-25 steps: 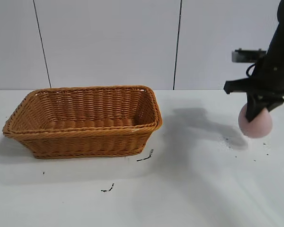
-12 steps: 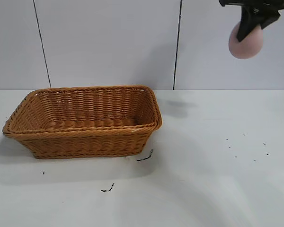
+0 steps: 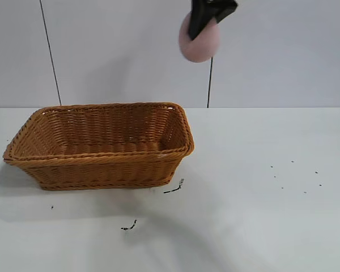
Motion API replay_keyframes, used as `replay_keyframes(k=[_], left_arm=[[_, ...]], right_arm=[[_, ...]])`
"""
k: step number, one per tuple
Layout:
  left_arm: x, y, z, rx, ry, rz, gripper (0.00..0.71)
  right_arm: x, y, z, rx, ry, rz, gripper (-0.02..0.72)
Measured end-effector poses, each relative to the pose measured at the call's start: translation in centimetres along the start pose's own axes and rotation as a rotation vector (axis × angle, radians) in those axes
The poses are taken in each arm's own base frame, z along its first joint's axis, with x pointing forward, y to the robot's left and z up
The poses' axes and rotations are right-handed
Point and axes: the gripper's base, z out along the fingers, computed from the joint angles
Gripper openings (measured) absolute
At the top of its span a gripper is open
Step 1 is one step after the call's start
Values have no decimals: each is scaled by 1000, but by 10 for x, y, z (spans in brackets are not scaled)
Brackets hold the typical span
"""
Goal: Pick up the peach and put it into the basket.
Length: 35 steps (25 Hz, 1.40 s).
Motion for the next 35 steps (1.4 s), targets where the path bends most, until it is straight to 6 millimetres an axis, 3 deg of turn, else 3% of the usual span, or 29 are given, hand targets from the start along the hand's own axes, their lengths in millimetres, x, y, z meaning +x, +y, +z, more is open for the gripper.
replay_keyframes(k=[7, 10, 13, 16, 19, 22, 27, 35], left_arm=[[0, 0, 0, 0, 0, 0, 693], [0, 0, 0, 0, 0, 0, 693], [0, 0, 0, 0, 0, 0, 693], [0, 0, 0, 0, 0, 0, 693], [0, 0, 0, 0, 0, 0, 693], [0, 0, 0, 0, 0, 0, 693], [0, 0, 0, 0, 0, 0, 693], [0, 0, 0, 0, 0, 0, 693]], right_arm=[[17, 6, 75, -8, 43, -8, 22], [27, 6, 99, -8, 79, -6, 30], [35, 5, 115, -8, 101, -4, 94], [38, 5, 121, -9, 110, -4, 272], [36, 5, 121, -8, 97, -4, 548], [36, 5, 119, -9, 100, -4, 661], [26, 6, 93, -11, 87, -9, 687], [-6, 3, 3, 11, -62, -10, 696]])
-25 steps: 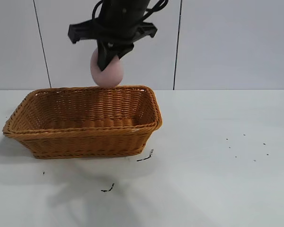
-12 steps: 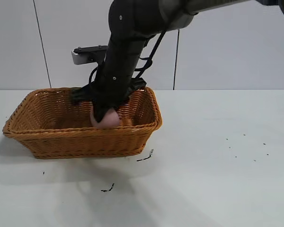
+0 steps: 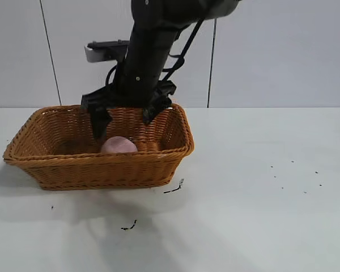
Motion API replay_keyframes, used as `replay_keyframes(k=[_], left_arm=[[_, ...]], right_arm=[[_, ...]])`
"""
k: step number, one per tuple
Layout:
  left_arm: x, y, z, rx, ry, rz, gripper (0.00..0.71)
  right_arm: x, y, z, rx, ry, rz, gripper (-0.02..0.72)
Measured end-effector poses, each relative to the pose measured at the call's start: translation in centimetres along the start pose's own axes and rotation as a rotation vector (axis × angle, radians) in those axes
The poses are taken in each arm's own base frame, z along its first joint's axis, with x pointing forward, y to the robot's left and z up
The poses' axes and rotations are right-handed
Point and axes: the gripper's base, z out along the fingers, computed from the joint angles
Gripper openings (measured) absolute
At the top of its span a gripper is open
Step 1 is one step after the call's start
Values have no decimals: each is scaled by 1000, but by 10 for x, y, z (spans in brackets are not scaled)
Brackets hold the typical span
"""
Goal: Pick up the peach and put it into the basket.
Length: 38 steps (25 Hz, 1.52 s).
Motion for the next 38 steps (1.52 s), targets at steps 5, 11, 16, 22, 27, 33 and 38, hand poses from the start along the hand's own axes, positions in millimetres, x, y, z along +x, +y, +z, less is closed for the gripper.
replay_keyframes(k=[5, 11, 16, 22, 27, 33, 38], left_arm=[[0, 0, 0, 0, 0, 0, 693], [0, 0, 0, 0, 0, 0, 693], [0, 0, 0, 0, 0, 0, 693], [0, 0, 0, 0, 0, 0, 693], [0, 0, 0, 0, 0, 0, 693], [0, 0, 0, 0, 0, 0, 693], [0, 0, 0, 0, 0, 0, 693]], right_arm=[[0, -45, -20, 62, -16, 80, 695], [22, -133, -33, 171, 38, 232, 695], [50, -204, -52, 259, 66, 370, 695], [79, -254, -76, 321, 103, 483, 695], [80, -253, -95, 324, 113, 495, 695], [85, -243, -105, 288, 208, 519, 695], [91, -237, -112, 283, 226, 530, 695]])
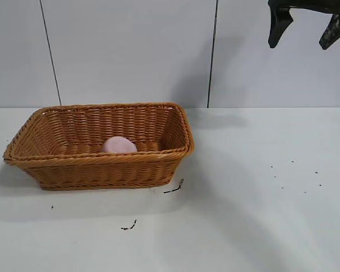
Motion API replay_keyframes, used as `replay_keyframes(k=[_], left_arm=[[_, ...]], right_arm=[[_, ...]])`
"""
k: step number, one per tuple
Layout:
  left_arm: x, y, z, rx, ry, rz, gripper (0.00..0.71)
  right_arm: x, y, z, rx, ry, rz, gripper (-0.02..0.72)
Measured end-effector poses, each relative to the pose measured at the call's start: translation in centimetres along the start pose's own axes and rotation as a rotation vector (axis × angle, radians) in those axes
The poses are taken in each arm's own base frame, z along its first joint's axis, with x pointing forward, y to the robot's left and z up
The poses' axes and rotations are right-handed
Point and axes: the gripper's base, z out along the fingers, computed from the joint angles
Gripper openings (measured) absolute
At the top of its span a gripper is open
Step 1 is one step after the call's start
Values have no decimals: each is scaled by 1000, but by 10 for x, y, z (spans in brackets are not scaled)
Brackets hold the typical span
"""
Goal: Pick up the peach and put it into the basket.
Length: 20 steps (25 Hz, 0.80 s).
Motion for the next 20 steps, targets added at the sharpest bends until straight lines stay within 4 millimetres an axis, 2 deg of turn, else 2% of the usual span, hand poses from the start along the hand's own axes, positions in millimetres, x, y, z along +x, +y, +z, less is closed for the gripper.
replay_keyframes(k=[3, 7, 13, 17, 20], left_arm=[[0, 0, 0, 0, 0, 0, 693], [0, 0, 0, 0, 0, 0, 693], [0, 0, 0, 0, 0, 0, 693], [0, 0, 0, 0, 0, 0, 693], [0, 0, 0, 0, 0, 0, 693]], right_arm=[[14, 1, -17, -5, 4, 13, 695], [48, 4, -44, -6, 30, 15, 695], [121, 8, -87, -9, 48, 15, 695], [176, 10, -103, -10, 62, 16, 695], [220, 12, -108, -10, 72, 12, 695]])
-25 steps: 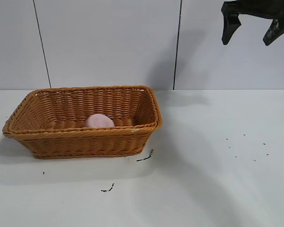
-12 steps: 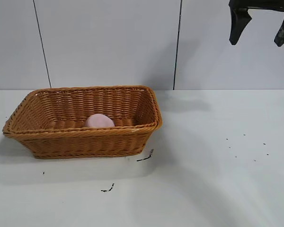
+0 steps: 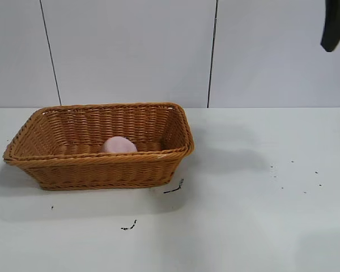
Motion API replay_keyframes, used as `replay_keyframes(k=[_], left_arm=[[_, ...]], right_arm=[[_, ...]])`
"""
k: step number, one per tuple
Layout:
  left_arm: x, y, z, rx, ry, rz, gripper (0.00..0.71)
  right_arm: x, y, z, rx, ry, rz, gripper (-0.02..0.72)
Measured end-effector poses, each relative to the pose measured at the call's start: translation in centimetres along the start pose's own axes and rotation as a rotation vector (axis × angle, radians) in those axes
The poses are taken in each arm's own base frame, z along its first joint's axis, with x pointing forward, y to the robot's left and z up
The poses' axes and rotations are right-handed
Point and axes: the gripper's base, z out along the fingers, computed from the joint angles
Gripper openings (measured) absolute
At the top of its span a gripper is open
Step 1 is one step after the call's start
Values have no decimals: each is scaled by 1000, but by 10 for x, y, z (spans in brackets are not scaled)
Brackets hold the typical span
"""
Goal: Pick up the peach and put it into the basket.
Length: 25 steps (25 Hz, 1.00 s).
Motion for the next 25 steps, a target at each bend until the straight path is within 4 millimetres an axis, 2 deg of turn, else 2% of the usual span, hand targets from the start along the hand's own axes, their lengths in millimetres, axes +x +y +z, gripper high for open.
replay_keyframes(k=[3, 7, 11, 15, 18, 25], left_arm=[[0, 0, 0, 0, 0, 0, 693], [0, 0, 0, 0, 0, 0, 693], [0, 0, 0, 0, 0, 0, 693], [0, 0, 0, 0, 0, 0, 693], [0, 0, 0, 0, 0, 0, 693], [0, 0, 0, 0, 0, 0, 693]], right_arm=[[45, 1, 3, 1, -19, 0, 695], [97, 3, 7, -1, -143, 1, 695], [141, 5, 5, -10, -285, 0, 695], [166, 6, -11, -5, -510, -9, 695], [182, 7, -14, -2, -628, -13, 695], [206, 7, -23, 3, -811, -22, 695]])
